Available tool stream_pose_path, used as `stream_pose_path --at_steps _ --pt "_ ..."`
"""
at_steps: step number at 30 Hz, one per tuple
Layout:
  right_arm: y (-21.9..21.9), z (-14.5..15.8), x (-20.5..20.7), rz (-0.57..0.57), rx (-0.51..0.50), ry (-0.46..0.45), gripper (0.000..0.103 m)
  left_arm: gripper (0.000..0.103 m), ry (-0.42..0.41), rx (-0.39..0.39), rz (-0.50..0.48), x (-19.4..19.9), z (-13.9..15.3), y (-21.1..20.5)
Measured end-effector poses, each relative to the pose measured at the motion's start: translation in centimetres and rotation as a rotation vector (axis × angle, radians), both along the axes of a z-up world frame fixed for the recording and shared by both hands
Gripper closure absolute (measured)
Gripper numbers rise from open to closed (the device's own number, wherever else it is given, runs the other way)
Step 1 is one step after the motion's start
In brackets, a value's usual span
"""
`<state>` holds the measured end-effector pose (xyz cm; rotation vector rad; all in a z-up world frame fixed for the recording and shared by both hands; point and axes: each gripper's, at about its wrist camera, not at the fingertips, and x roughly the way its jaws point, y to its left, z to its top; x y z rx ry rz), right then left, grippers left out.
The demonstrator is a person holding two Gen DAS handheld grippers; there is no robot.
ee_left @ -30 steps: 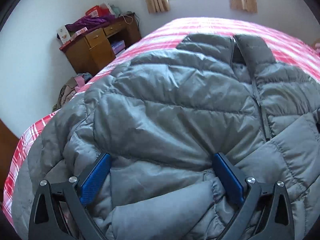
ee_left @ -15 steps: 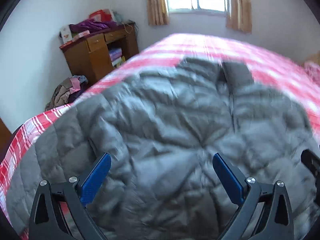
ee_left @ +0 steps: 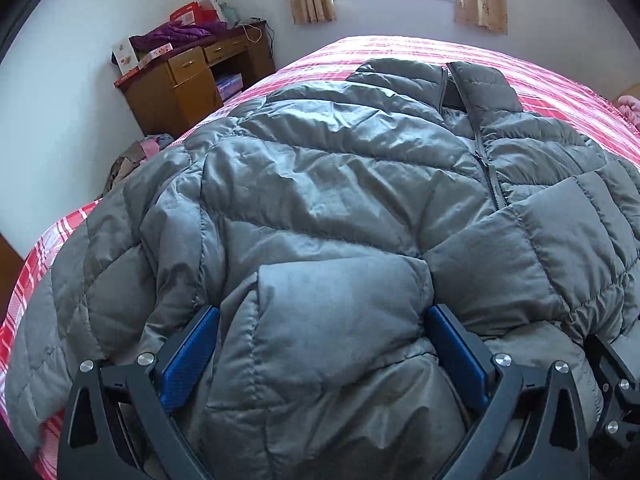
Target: Fold large clothes
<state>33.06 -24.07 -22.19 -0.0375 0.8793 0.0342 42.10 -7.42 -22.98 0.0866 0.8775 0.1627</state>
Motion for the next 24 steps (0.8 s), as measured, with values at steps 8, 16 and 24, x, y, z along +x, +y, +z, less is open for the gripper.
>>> stream_pose_path --at_steps 8,16,24 --pt "-0.1 0.3 0.4 0.011 -0.01 0.024 0.007 0.001 0.022 0.035 -0.039 -0.4 2.6 0.9" --pt "-3.1 5.6 -6.8 0.001 0.039 -0.082 0.002 0.001 -0.081 0.093 0.039 -8.9 8.8 15.5" --pt "-2.1 3.4 -14.4 0.019 0.053 -0.106 0.002 0.001 -0.02 0.005 0.366 -18.3 6.0 32.8"
